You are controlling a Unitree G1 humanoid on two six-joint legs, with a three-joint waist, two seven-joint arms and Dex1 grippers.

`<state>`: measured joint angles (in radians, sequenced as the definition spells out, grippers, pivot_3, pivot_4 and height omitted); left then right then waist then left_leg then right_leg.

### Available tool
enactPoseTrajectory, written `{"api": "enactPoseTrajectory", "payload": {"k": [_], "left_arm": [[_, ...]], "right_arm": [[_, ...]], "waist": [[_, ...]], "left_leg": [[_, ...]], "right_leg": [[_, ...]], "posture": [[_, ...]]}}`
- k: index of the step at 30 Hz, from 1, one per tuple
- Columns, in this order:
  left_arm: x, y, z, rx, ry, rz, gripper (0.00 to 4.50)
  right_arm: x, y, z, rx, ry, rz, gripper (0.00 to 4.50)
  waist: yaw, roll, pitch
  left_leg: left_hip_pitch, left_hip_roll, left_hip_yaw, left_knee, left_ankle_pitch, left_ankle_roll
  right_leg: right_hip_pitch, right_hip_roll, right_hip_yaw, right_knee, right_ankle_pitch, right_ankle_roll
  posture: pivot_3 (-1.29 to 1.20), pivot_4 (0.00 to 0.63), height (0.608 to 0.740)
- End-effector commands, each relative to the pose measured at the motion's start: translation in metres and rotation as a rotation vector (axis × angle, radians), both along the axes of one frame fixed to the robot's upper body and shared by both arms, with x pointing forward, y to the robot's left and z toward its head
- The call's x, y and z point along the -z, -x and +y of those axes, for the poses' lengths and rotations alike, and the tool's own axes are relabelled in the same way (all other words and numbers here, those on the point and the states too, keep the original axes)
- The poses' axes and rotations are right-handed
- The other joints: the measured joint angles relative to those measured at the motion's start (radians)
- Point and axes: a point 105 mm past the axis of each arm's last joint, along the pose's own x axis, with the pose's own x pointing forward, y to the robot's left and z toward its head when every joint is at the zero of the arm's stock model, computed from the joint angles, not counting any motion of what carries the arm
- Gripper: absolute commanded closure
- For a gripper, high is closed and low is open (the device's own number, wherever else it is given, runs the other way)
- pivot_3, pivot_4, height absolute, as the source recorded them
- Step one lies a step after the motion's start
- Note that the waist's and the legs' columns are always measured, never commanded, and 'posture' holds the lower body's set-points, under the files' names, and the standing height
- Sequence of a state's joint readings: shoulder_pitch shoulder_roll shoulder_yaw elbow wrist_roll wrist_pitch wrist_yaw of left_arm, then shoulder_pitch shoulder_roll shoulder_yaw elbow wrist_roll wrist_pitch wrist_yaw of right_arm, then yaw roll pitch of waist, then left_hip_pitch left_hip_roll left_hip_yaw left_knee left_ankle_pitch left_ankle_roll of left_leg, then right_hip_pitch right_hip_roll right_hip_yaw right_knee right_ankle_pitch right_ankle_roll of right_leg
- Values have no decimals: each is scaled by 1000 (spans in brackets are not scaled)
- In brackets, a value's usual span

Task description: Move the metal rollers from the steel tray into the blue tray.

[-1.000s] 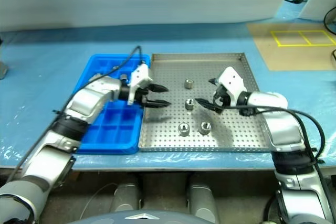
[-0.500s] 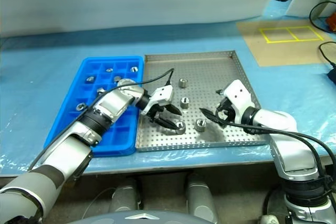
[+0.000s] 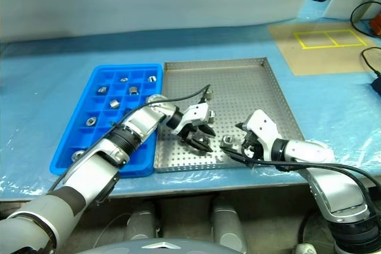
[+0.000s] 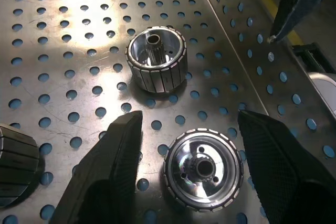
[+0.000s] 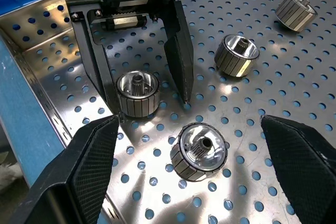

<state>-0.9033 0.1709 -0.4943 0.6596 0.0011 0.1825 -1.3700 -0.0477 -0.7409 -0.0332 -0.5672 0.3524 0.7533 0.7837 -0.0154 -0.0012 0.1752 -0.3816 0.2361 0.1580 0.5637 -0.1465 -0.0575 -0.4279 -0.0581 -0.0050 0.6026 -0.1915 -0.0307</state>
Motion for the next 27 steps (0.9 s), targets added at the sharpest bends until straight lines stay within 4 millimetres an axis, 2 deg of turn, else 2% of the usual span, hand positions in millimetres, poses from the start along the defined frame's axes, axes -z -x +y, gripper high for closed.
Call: {"api": "enactPoseTrajectory", "payload": {"k": [1,6,13,17,20,23,27], "left_arm": [[-1,-1,5,23,-26,-28,1469],[2,-5,11,6,-47,-31,1469],[7,-7,-1,-41,-35,-5,1469],[14,-5,2,-27,-52,-7,1469],[18,-8,5,-28,-67,-55,2027],[18,-14,4,-81,-68,-57,2781],[13,-14,3,-78,-33,-37,2777]], "right_arm": [[-11,2,6,-27,10,-55,0],[-12,-3,4,-7,7,-65,0],[-14,-5,6,5,7,-71,0],[-13,-2,9,-3,5,-63,0],[-13,-3,9,1,6,-66,0],[-13,-4,9,2,7,-69,0],[-13,-6,8,3,10,-71,0]], "waist": [[0,0,0],[0,0,0],[2,0,0],[2,0,0],[1,0,0],[0,0,0],[0,0,0]], "left_leg": [[0,0,0,0,0,0],[-1,0,0,0,0,1],[-1,-1,0,0,-1,1],[0,-2,0,0,-1,2],[-1,-2,0,-1,-2,3],[-1,-4,0,-1,-3,5],[1,-10,0,-1,-4,7]], "right_leg": [[0,0,0,0,0,0],[0,0,0,-1,0,0],[0,-1,0,-2,0,0],[3,-2,0,-5,0,0],[5,-2,0,-11,0,1],[6,-2,1,-15,0,1],[7,-9,3,-15,0,1]], "posture": [[-463,150,740],[-460,150,740],[-461,150,740],[-463,150,740],[-463,150,740],[-459,150,740],[-457,150,740]]}}
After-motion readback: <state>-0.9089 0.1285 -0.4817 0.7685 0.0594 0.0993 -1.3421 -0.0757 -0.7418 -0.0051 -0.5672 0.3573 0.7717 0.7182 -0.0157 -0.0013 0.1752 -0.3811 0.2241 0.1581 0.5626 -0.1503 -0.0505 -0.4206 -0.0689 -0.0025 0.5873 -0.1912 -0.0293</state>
